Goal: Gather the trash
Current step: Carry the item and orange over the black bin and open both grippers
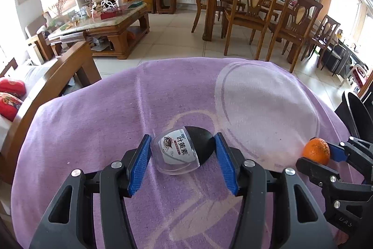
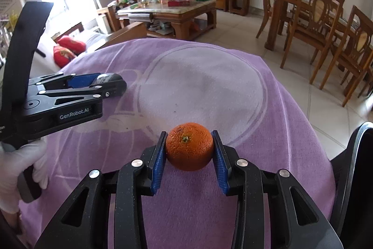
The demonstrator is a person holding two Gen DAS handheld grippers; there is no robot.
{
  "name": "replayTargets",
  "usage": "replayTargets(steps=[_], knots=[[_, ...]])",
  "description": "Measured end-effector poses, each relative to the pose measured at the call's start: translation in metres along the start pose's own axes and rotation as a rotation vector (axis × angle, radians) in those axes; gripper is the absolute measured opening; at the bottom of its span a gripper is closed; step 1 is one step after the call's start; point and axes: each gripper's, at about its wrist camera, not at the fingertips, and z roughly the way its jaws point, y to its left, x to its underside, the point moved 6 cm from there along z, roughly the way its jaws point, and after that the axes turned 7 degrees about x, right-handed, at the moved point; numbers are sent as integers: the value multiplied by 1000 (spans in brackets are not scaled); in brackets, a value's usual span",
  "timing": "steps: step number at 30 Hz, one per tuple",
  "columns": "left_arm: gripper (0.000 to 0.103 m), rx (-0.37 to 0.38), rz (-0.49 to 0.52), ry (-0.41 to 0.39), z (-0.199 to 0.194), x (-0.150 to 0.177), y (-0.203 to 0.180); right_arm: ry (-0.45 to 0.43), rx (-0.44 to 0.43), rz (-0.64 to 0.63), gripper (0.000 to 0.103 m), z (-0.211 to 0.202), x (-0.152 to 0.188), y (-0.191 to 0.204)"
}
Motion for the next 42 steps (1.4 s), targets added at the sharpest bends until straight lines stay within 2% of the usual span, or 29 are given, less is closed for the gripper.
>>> replayTargets(steps=[4,10,15,19,29,37,42], knots=[[54,38,-15,-43,-10,-5,0,-19,-81,65,37,-16,3,-7],[54,122,29,-171,-40,-14,-26,-105,-177,157,37,-66,5,-19],[54,210,63,-273,-70,-18,-58,-182,-215,241,37,-113,8,-48],[54,288,131,-299,-84,-12,-102,-244,-187,286,37,-152,13,-81],[54,495,282,-285,-95,6,-222,-346,-82,431,37,-231,62,-200],[54,576,359,-228,-71,24,-310,-398,-21,558,37,-265,111,-286],[54,607,407,-188,-55,40,-356,-397,16,592,37,-271,133,-320]])
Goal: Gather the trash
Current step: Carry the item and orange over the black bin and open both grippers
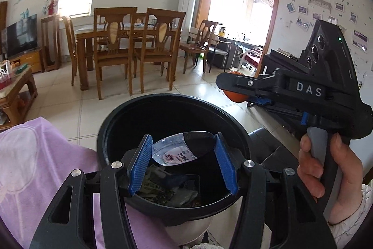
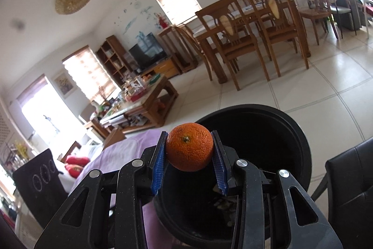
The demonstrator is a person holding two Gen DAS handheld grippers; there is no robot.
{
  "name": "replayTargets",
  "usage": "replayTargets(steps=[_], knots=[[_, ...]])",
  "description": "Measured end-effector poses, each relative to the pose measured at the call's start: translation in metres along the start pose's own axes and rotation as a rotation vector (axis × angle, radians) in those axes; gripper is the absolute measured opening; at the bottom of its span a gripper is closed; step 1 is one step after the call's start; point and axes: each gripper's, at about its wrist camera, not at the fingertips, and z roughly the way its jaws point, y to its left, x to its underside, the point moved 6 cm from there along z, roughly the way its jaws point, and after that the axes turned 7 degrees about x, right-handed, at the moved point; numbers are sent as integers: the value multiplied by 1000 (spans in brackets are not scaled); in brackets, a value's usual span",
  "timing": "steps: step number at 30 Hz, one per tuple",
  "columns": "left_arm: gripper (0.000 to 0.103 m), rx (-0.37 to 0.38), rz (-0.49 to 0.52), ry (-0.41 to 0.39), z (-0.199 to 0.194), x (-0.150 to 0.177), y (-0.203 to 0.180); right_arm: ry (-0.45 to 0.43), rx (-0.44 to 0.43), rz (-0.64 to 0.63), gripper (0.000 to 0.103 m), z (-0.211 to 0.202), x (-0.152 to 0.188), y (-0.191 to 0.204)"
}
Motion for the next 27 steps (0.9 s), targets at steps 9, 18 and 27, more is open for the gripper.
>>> replayTargets(steps=[9,18,27], knots=[[54,9,34,39,26,10,-22,37,29,34,37,24,3,-33],[55,-15,67,33,23,10,-24,52,29,29,38,45,4,-16],[67,-47,93,20,19,9,-29,50,27,14,62,42,2,-7]])
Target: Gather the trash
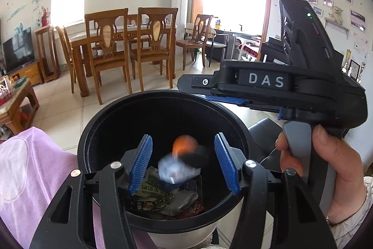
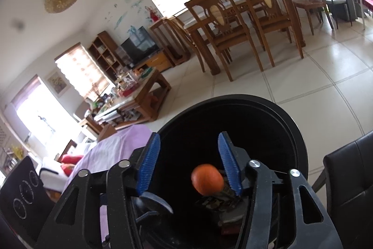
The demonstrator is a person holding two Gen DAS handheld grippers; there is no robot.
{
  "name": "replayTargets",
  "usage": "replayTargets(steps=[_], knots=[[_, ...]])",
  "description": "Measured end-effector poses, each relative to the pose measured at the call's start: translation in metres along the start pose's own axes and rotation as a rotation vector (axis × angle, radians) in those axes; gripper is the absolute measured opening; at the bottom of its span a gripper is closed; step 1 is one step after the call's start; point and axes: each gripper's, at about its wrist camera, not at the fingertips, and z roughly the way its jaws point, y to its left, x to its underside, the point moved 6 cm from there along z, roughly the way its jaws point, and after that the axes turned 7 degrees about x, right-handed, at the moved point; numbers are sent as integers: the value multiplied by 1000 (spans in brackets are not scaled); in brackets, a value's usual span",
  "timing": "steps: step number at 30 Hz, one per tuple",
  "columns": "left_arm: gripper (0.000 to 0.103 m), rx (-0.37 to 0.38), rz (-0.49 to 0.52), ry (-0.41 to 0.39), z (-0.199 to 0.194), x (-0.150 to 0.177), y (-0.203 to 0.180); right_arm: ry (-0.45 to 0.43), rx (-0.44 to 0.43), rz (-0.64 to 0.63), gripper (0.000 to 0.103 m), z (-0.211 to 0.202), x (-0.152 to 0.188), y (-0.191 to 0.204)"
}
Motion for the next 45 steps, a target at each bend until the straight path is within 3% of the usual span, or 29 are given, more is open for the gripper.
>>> replayTargets(steps=[1,2,6,8,13,29,33,39,42,45], knots=[[81,-10,6,-2,-1,0,0,-2,-1,-4,62,-1,0,1],[85,-25,14,-9,-2,0,-1,-2,-2,-4,64,-2,-1,3],[90,-48,51,-17,-3,-1,-5,-19,-4,-13,80,-6,0,8],[98,-70,68,-13,-2,-2,-6,-24,-5,-18,84,-7,0,10],[98,-88,81,-15,-3,-4,-5,-28,10,-39,95,-7,1,13],[98,-89,13,-31,-20,-6,3,-15,45,9,98,-10,6,6],[98,-92,-48,-53,-46,-6,14,-2,39,21,98,-11,10,15],[98,-185,-151,-60,-102,14,56,27,56,-35,98,-2,28,56],[98,-253,-240,-71,-138,35,88,30,49,-99,98,8,43,96],[98,-373,-306,-94,-182,61,123,30,10,-169,98,18,65,146]])
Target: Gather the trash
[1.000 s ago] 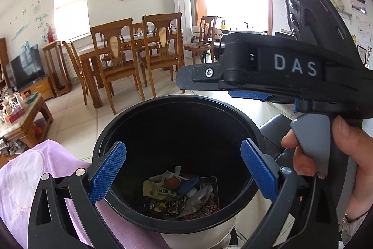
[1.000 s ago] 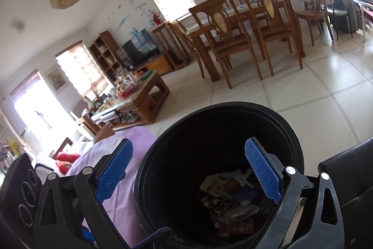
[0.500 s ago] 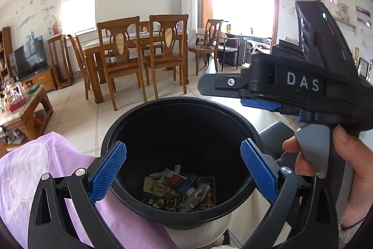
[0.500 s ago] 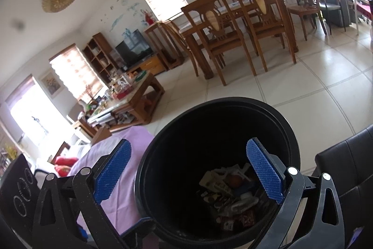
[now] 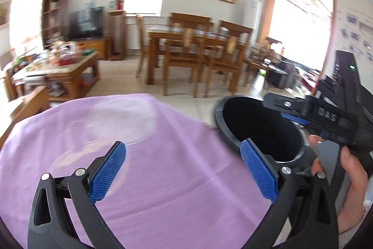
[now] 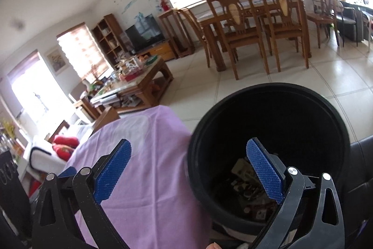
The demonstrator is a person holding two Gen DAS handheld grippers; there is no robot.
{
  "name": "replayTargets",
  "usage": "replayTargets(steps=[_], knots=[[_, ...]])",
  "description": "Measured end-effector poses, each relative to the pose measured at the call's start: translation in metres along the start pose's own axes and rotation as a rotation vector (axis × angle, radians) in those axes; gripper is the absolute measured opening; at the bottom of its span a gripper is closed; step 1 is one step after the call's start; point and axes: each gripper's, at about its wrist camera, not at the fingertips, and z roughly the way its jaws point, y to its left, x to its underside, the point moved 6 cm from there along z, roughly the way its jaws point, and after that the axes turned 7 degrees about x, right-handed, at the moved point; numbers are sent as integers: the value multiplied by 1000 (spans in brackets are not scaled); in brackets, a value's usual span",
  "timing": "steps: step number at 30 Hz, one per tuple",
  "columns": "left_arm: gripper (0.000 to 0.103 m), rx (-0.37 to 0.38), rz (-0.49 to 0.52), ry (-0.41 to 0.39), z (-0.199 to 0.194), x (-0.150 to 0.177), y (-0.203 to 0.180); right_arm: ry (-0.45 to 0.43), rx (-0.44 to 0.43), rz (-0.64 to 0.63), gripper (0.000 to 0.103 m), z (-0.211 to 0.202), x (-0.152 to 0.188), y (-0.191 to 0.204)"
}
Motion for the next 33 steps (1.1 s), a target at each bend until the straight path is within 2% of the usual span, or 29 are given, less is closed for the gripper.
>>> replayTargets(steps=[3,7,11,16,20,22,28,33], knots=[[98,-109,-43,-30,-31,10,46,-20,-41,-79,98,7,16,58],[98,-292,-60,-89,-75,22,96,-39,-101,-161,98,17,37,126],[98,-387,-67,-110,-99,32,126,-60,-121,-232,98,27,55,177],[98,-419,-120,-136,-113,39,153,-155,-85,-297,98,25,67,210],[98,-411,-162,-115,-120,50,165,-254,-24,-357,98,15,70,211],[98,-411,-174,-116,-120,51,168,-292,-31,-363,98,7,70,209],[98,-456,-210,-91,-121,58,170,-303,-35,-421,98,4,77,215],[98,-438,-234,-84,-123,64,170,-283,-52,-427,98,6,81,217]])
